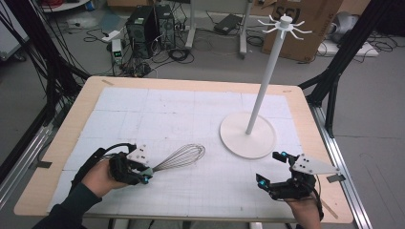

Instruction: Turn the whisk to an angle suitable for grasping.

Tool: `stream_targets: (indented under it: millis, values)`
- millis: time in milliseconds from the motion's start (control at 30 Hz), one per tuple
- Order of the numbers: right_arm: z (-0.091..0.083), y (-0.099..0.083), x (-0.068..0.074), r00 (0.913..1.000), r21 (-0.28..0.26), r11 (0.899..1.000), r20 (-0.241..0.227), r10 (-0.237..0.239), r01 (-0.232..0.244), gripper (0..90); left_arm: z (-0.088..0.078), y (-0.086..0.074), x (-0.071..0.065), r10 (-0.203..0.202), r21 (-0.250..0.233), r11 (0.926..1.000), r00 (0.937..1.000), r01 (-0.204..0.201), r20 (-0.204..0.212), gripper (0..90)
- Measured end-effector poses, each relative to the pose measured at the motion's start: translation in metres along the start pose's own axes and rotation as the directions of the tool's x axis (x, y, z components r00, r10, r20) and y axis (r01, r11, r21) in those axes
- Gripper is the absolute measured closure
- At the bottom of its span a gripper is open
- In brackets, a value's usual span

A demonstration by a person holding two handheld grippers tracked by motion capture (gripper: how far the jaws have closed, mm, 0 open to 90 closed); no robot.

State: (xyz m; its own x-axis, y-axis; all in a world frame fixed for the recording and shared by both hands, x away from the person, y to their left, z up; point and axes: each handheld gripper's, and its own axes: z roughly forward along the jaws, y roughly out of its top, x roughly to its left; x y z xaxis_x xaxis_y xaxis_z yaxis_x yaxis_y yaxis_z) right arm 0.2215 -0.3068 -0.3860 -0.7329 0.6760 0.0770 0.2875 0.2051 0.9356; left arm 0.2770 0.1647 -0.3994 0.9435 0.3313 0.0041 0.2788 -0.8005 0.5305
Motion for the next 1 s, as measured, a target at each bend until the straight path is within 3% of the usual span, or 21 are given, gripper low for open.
stream_targets:
  millis: [133, 500, 700, 1000]
  values:
    - [-0.001, 0.000, 0.000, 1.0000, -0.001, 1.000, 0.001, -0.003, 0.003, 2.1, 0.006, 0.013, -0.003, 0.023, 0.000, 0.9997, 0.9987, -0.023, 0.045, 69.5]
    - [-0.006, 0.002, 0.001, 0.9995, 0.002, 1.000, -0.030, -0.008, 0.008, 2.1, 0.021, 0.049, -0.011, 0.105, 0.038, 0.9932, 0.9894, -0.110, 0.100, 69.5]
    - [-0.012, 0.002, -0.001, 0.9995, -0.013, 1.000, -0.031, -0.010, 0.009, 2.1, 0.031, 0.070, -0.017, 0.162, 0.069, 0.9828, 0.9787, -0.171, 0.127, 69.5]
    - [-0.023, 0.001, -0.003, 0.9995, -0.028, 1.000, -0.032, 0.004, -0.005, 2.1, 0.046, 0.094, -0.024, 0.211, 0.112, 0.9672, 0.9663, -0.228, 0.148, 69.5]
